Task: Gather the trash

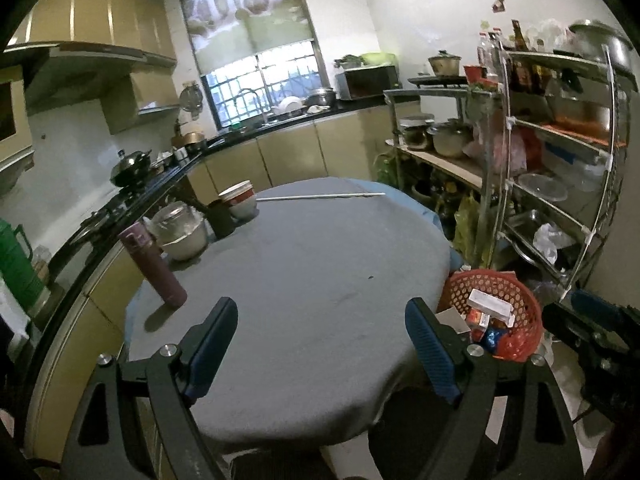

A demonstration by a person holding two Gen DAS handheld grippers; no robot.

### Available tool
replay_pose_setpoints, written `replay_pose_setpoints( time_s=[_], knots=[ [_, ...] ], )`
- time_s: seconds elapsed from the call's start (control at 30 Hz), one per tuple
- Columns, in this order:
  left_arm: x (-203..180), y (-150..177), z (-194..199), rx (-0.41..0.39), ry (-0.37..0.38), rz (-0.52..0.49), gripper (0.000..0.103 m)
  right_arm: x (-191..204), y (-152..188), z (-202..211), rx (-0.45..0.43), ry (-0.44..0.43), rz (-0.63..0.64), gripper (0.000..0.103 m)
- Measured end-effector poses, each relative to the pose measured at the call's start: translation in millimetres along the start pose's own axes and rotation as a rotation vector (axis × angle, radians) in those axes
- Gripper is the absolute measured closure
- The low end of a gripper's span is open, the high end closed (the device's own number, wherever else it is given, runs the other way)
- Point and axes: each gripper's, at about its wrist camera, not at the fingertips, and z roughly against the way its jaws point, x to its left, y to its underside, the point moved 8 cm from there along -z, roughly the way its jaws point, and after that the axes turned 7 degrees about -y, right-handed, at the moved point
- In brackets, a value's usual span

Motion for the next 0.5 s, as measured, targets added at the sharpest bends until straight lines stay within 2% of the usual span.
replay_pose_setpoints(
  time_s=[0.5],
  knots=[
    [41,14,16,-0.011,-0.041,0.043,0.017,36,1,17,-0.052,0.035,0.037,0.042]
  ],
)
